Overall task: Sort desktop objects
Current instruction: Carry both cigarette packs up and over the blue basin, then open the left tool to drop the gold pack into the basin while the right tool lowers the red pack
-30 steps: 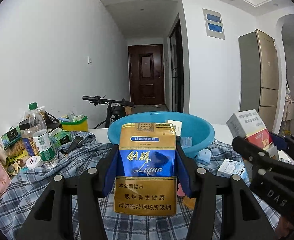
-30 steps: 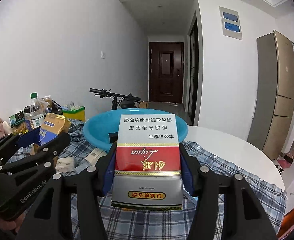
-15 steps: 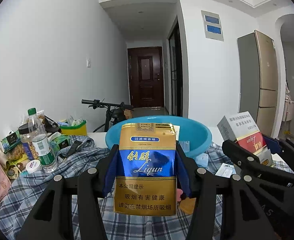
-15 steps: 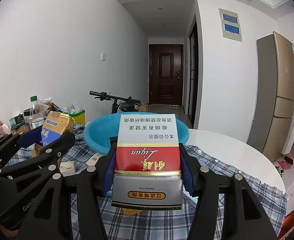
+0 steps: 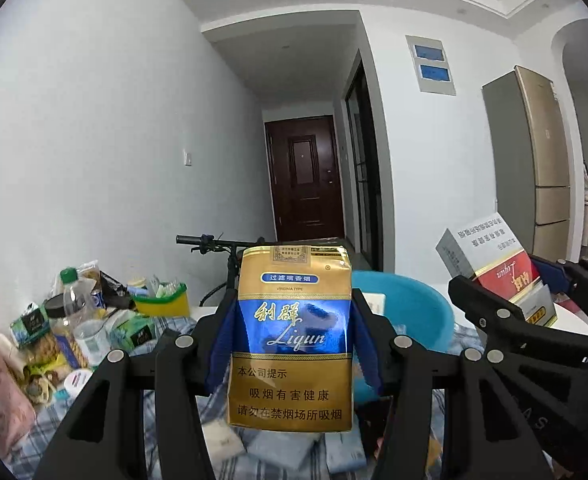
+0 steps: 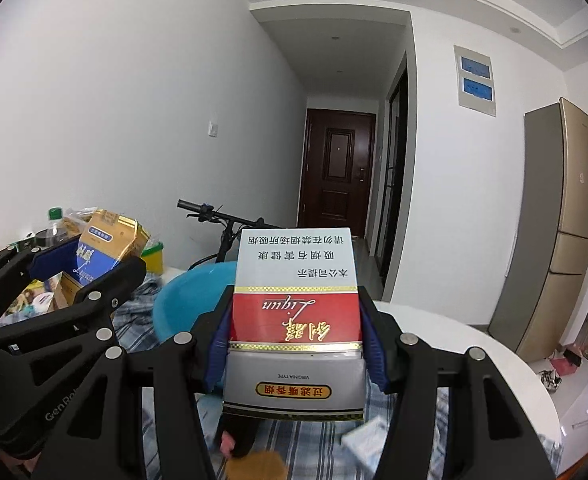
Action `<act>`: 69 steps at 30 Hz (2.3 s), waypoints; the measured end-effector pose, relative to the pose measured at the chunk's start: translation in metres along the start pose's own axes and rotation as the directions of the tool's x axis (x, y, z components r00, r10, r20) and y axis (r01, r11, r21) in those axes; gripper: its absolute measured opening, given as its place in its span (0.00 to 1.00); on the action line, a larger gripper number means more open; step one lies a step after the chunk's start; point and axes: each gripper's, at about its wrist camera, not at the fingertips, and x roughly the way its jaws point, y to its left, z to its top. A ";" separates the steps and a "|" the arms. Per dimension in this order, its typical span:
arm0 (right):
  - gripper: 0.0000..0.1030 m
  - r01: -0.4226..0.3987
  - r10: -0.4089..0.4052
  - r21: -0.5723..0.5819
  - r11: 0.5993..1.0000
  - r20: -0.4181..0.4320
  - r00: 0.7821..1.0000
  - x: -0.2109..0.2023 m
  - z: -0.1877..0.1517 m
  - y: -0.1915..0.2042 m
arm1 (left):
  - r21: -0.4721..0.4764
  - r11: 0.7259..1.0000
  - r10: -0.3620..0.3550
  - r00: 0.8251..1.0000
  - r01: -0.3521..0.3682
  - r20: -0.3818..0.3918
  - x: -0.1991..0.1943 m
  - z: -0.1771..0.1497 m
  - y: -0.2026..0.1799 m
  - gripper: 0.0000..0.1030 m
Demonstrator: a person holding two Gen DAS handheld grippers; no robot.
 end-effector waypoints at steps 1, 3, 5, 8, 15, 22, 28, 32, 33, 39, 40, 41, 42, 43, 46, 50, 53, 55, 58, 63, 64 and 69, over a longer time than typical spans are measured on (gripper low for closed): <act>0.53 -0.005 0.005 0.004 1.000 -0.005 1.000 0.008 0.003 -0.001 | -0.007 1.000 -0.004 1.000 0.004 -0.003 0.008 0.003 0.002 0.54; 0.53 -0.031 0.031 0.009 0.999 -0.046 0.998 0.026 0.010 -0.002 | -0.005 1.000 0.017 1.000 -0.017 0.013 0.025 0.010 0.002 0.53; 0.53 -0.029 0.029 0.017 0.999 -0.055 0.998 0.038 0.015 -0.005 | -0.006 1.000 0.016 1.000 -0.016 0.006 0.044 0.017 0.004 0.54; 0.53 -0.025 0.025 0.007 1.000 -0.053 0.998 0.056 0.024 -0.009 | -0.029 1.000 -0.009 1.000 0.009 -0.018 0.070 0.024 0.007 0.54; 0.53 -0.018 0.019 0.013 1.000 -0.084 0.996 0.116 0.040 -0.016 | -0.022 1.000 0.011 0.999 -0.012 -0.050 0.138 0.042 0.009 0.54; 0.53 0.007 -0.005 0.024 1.000 -0.101 0.995 0.168 0.052 -0.028 | -0.069 0.996 0.045 0.996 -0.051 -0.083 0.205 0.050 0.022 0.54; 0.53 0.015 -0.011 0.039 0.999 -0.112 0.994 0.195 0.057 -0.038 | -0.085 0.996 0.027 0.992 -0.037 -0.123 0.246 0.057 0.027 0.54; 0.53 -0.019 0.030 0.062 0.998 -0.174 0.984 0.212 0.054 -0.044 | -0.072 0.997 0.012 0.976 -0.028 -0.218 0.271 0.054 0.026 0.54; 0.53 -0.035 0.048 0.068 0.997 -0.205 0.978 0.217 0.053 -0.046 | -0.060 0.998 0.010 0.967 -0.027 -0.255 0.278 0.053 0.025 0.54; 0.53 -0.139 0.199 0.167 0.976 -0.433 0.879 0.251 0.035 -0.060 | -0.053 0.997 -0.076 0.845 0.057 -0.529 0.323 0.025 0.024 0.54; 0.53 -0.153 0.219 0.177 0.972 -0.469 0.856 0.256 0.031 -0.061 | -0.071 0.994 -0.104 0.809 0.077 -0.579 0.330 0.018 0.025 0.54; 0.53 -0.163 0.234 0.183 0.970 -0.500 0.834 0.260 0.027 -0.062 | -0.077 0.993 -0.120 0.764 0.092 -0.634 0.340 0.008 0.024 0.54; 0.53 -0.170 0.244 0.186 0.968 -0.520 0.818 0.265 0.024 -0.064 | -0.064 0.993 -0.116 0.741 0.098 -0.661 0.345 0.002 0.023 0.54; 0.53 -0.177 0.255 0.193 0.965 -0.540 0.802 0.268 0.020 -0.066 | -0.049 0.994 -0.105 0.727 0.098 -0.679 0.347 -0.003 0.021 0.54; 0.53 -0.163 0.263 0.220 0.962 -0.571 0.778 0.272 0.009 -0.072 | -0.056 0.994 -0.103 0.658 0.093 -0.746 0.361 -0.021 0.022 0.54; 0.53 -0.169 0.290 0.245 0.955 -0.632 0.719 0.279 -0.004 -0.076 | -0.103 0.992 -0.123 0.584 0.068 -0.802 0.370 -0.039 0.026 0.54; 0.53 -0.171 0.266 0.206 0.963 -0.663 0.700 0.282 -0.008 -0.076 | -0.054 0.996 -0.087 0.574 0.074 -0.814 0.370 -0.044 0.020 0.54; 0.53 -0.174 0.251 0.181 0.968 -0.670 0.699 0.280 -0.009 -0.075 | -0.044 0.997 -0.074 0.560 0.066 -0.825 0.372 -0.048 0.019 0.54; 0.53 -0.166 0.241 0.176 0.970 -0.660 0.711 0.279 -0.009 -0.074 | -0.047 0.998 -0.061 0.535 0.040 -0.843 0.377 -0.054 0.019 0.54; 0.53 -0.167 0.258 0.198 0.966 -0.674 0.692 0.283 -0.012 -0.076 | -0.077 0.997 -0.078 0.517 0.025 -0.852 0.384 -0.055 0.019 0.54; 0.53 -0.164 0.257 0.199 0.966 -0.674 0.692 0.283 -0.011 -0.077 | -0.079 0.996 -0.082 0.509 0.028 -0.857 0.386 -0.056 0.017 0.54; 0.53 -0.161 0.253 0.198 0.967 -0.667 0.700 0.281 -0.009 -0.081 | -0.089 0.993 -0.117 0.473 0.082 -0.873 0.388 -0.062 -0.009 0.54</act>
